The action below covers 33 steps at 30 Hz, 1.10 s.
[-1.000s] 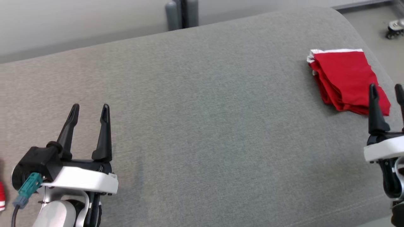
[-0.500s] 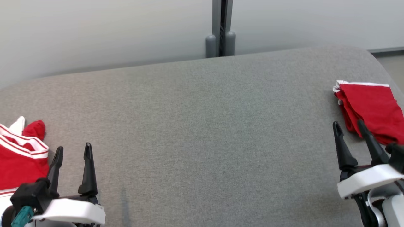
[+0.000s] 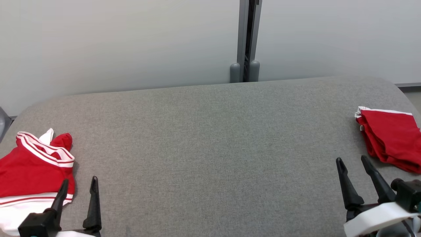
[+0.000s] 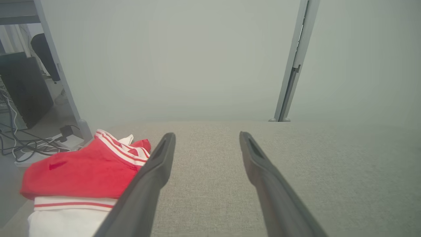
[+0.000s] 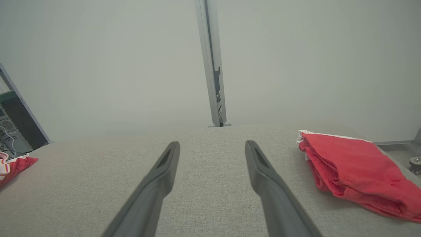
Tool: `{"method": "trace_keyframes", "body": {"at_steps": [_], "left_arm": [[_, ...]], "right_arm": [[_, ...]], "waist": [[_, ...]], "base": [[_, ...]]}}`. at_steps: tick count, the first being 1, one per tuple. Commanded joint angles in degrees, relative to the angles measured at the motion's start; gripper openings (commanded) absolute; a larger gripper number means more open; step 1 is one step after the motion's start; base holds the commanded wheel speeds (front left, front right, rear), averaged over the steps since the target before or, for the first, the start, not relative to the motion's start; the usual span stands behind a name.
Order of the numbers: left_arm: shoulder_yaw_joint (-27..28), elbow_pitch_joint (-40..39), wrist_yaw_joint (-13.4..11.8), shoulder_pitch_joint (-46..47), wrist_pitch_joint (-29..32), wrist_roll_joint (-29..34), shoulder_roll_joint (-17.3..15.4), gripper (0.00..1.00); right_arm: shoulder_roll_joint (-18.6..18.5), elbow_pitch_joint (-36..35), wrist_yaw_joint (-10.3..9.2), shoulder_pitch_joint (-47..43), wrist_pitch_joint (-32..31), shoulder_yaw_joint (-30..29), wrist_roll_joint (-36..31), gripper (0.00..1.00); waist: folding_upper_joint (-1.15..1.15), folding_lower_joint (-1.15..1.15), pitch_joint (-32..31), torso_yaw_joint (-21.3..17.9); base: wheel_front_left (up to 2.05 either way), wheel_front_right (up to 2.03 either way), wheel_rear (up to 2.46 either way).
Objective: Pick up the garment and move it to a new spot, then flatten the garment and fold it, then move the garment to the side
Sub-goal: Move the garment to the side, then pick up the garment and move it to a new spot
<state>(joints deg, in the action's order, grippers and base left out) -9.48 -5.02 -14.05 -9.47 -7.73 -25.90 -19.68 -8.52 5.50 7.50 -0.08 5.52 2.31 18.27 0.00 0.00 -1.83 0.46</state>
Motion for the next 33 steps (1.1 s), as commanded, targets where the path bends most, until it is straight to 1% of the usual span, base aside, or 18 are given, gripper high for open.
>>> {"method": "trace_keyframes", "body": {"at_steps": [1,6,13,22,29,33], "left_arm": [[-0.1,-0.1,0.3,-0.6,0.0,0.5,-0.5,1.00],[-0.5,0.2,0.5,-1.5,0.2,0.7,-1.3,1.00],[-1.0,0.8,0.8,-1.0,0.5,0.5,-1.6,1.00],[-1.2,1.2,0.9,0.0,0.9,-0.2,-1.5,1.00],[-1.2,1.0,0.4,0.5,1.2,-0.5,-1.6,1.00],[-0.9,0.6,0.4,1.0,0.6,-1.0,-1.2,1.00]], "right_arm": [[0.3,-1.0,-0.02,-1.3,-0.4,-0.3,-0.3,1.00],[1.2,-3.7,-0.02,-4.2,-1.9,-1.3,-1.2,1.00],[1.9,-6.0,-0.02,-5.8,-3.3,-2.1,-2.2,1.00],[2.1,-6.2,-0.02,-6.0,-3.2,-2.5,-2.0,1.00],[2.4,-6.4,-0.02,-6.1,-3.3,-2.6,-2.1,1.00],[2.6,-6.7,-0.02,-6.3,-3.4,-2.8,-2.3,1.00]], "waist": [[0.00,0.00,-0.3,0.2],[0.00,0.00,-1.0,0.4],[0.00,0.00,-0.9,0.6],[0.00,0.00,-0.6,0.7],[0.00,0.00,-0.4,0.9],[0.00,0.00,-0.1,1.1]], "base": [[0.00,0.00,0.00],[0.00,0.00,0.00],[0.00,0.00,0.00],[0.00,0.00,0.00],[0.00,0.00,0.00],[0.00,0.00,0.00]]}}
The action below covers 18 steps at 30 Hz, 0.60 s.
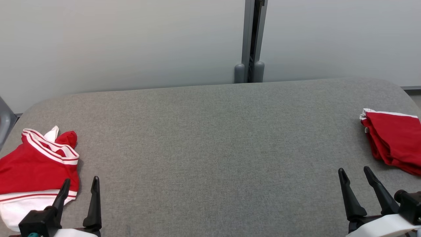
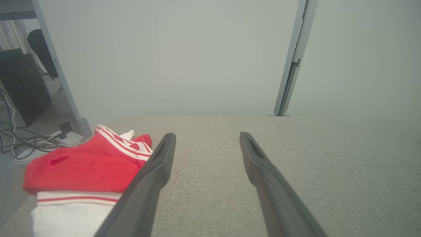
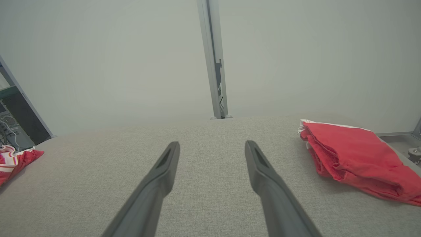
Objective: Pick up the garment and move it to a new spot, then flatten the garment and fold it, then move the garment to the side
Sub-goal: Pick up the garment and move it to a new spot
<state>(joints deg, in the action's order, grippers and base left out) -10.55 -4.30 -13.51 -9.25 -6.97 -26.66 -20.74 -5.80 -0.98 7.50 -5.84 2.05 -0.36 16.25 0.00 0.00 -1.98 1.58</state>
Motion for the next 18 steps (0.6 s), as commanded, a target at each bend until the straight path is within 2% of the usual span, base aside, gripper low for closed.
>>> {"method": "trace_keyframes", "body": {"at_steps": [1,9,18], "left_arm": [[0.3,-0.1,0.0,1.0,-0.2,-0.3,-0.1,1.00],[1.5,0.1,0.1,3.6,-1.3,-1.7,0.3,1.00],[1.1,1.4,1.1,6.1,-2.9,-2.4,1.1,1.00]], "right_arm": [[0.0,-0.3,-0.02,-0.5,0.1,-0.4,-0.3,1.00],[0.0,-2.7,-0.02,0.2,-0.5,-0.1,-0.8,1.00],[0.5,-6.4,-0.02,0.7,-1.5,0.5,-0.6,1.00]], "waist": [[0.00,0.00,0.1,0.2],[0.00,0.00,1.1,4.7],[0.00,0.00,2.5,15.5]], "base": [[0.00,0.00,0.00],[0.00,0.00,0.00],[0.00,0.00,0.00]]}}
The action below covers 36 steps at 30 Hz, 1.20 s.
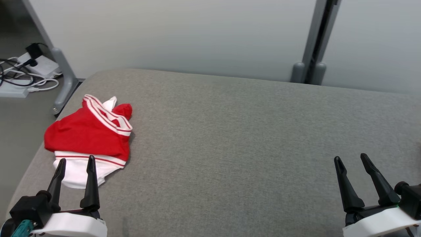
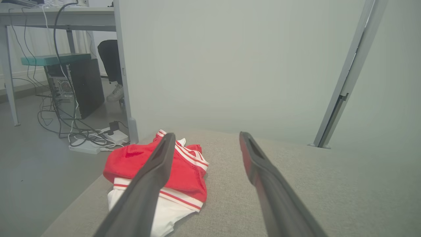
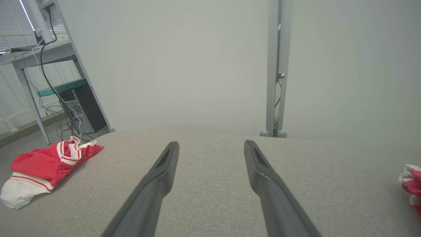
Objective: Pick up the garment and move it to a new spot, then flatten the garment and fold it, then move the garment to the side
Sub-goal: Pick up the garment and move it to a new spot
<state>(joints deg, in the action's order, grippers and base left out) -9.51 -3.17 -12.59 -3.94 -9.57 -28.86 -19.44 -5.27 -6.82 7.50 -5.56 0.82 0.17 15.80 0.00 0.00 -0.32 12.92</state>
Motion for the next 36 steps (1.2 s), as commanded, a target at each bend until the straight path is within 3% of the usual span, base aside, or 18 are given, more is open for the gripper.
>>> {"method": "trace_keyframes", "body": {"at_steps": [1,8,15,28,36], "left_arm": [[0.1,0.6,0.3,1.0,-0.6,-0.4,0.0,1.00],[0.5,1.8,0.5,0.7,-1.9,-0.9,0.2,1.00],[0.4,2.4,1.0,1.4,-2.3,-1.0,-0.1,1.00],[-0.8,2.7,1.4,3.7,-2.6,-1.2,0.7,1.00],[-0.7,4.0,2.0,12.8,-3.2,-1.1,1.8,1.00]], "right_arm": [[0.0,-0.7,-0.02,0.5,-0.4,0.1,-0.1,1.00],[0.1,-0.9,-0.02,1.1,-0.8,1.8,0.4,1.00],[0.2,-0.4,-0.02,1.4,-0.6,2.9,0.7,1.00],[0.5,-0.5,-0.02,1.2,-0.9,2.8,0.7,1.00],[-1.3,-2.0,-0.02,3.6,-2.9,4.4,0.1,1.00]], "waist": [[0.00,0.00,0.9,5.4],[0.00,0.00,0.8,11.5],[0.00,0.00,0.6,14.3],[0.00,0.00,1.1,16.3],[0.00,0.00,5.7,14.3]], "base": [[0.00,0.00,0.00],[0.00,0.00,0.00],[0.00,0.00,0.00],[0.00,0.00,0.00],[0.00,0.00,0.00]]}}
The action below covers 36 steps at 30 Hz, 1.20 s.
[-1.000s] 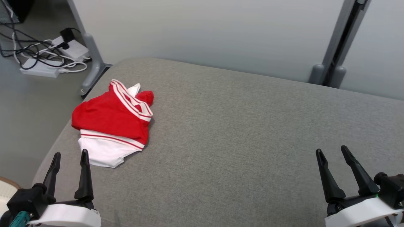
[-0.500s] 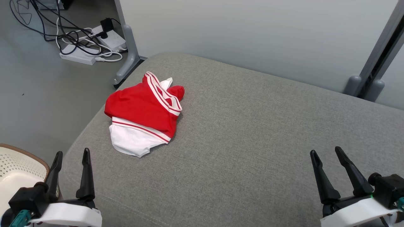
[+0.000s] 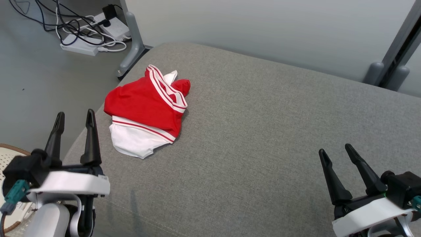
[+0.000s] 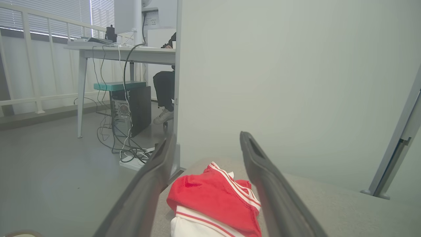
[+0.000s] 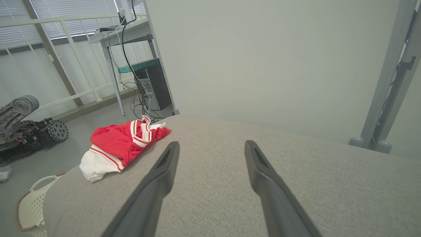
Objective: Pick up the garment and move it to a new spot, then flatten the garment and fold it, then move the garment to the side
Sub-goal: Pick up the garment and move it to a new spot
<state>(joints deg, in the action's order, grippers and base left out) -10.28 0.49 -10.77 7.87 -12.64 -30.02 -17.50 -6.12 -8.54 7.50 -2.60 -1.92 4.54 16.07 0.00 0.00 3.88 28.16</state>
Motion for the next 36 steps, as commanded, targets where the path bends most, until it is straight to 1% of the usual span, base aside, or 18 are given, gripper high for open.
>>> {"method": "trace_keyframes", "body": {"at_steps": [1,3,5,12,17,18,23,28,29,30,31,36], "left_arm": [[-0.1,1.6,0.6,2.8,-0.1,-0.2,0.3,1.00],[0.0,5.4,1.5,6.6,0.2,-1.2,0.9,1.00],[0.1,10.1,2.8,10.2,0.1,-2.5,1.6,1.00],[-0.9,31.6,8.5,20.8,2.2,-6.1,3.5,1.00],[-1.6,45.4,12.0,26.7,4.3,-7.8,4.8,1.00],[-1.6,45.4,12.0,26.7,4.3,-7.8,4.8,1.00],[-2.0,56.2,14.3,31.5,6.9,-9.0,6.0,1.00],[-2.0,64.0,15.7,34.6,7.7,-10.3,6.8,1.00],[-1.9,65.0,15.7,34.9,7.4,-10.4,7.0,0.82],[-2.0,65.9,15.8,35.3,6.8,-10.3,7.1,0.33],[-2.0,66.7,15.9,35.7,6.2,-10.2,7.0,0.00],[-2.3,68.4,16.1,37.3,0.8,-9.3,5.8,0.00]], "right_arm": [[-0.7,-0.7,-0.02,1.1,-0.4,0.1,-0.2,1.00],[-1.4,-1.4,-0.02,1.9,-1.1,0.2,-0.5,1.00],[-1.9,-2.2,-0.02,2.8,-1.6,0.4,-0.6,1.00],[-3.3,-3.9,-0.02,5.9,-2.7,0.4,-0.7,1.00],[-4.2,-4.6,-0.02,7.6,-2.9,0.3,-0.7,1.00],[-4.2,-4.6,-0.02,7.6,-2.9,0.3,-0.7,1.00],[-5.0,-5.1,-0.02,9.0,-2.9,0.7,-0.2,1.00],[-5.6,-4.9,-0.02,9.8,-2.7,1.1,0.0,1.00],[-5.7,-4.8,-0.02,9.9,-2.6,1.1,0.1,1.00],[-5.6,-4.7,-0.02,9.9,-2.6,1.1,0.1,1.00],[-5.6,-4.7,-0.02,9.9,-2.5,1.1,0.1,1.00],[-5.5,-4.2,-0.02,9.5,-2.3,0.6,0.2,1.00]], "waist": [[0.00,0.00,2.4,-1.4],[0.00,0.00,4.5,-2.5],[0.00,0.00,6.7,-3.8],[0.00,0.00,12.9,-7.8],[0.00,0.00,16.3,-9.3],[0.00,0.00,16.3,-9.3],[0.00,0.00,18.7,-10.0],[0.00,0.00,19.5,-10.6],[0.00,0.00,19.6,-10.6],[0.00,0.00,19.6,-10.7],[0.00,0.00,19.6,-10.8],[0.00,0.00,18.7,-10.6]], "base": [[0.00,0.00,0.00],[0.00,0.00,0.00],[0.00,0.00,0.00],[0.00,0.00,0.00],[0.00,0.00,0.00],[0.00,0.00,0.00],[0.00,0.00,0.00],[0.00,0.00,0.00],[0.00,0.00,0.00],[0.00,0.00,0.00],[0.00,0.00,0.00],[0.00,0.00,0.00]]}}
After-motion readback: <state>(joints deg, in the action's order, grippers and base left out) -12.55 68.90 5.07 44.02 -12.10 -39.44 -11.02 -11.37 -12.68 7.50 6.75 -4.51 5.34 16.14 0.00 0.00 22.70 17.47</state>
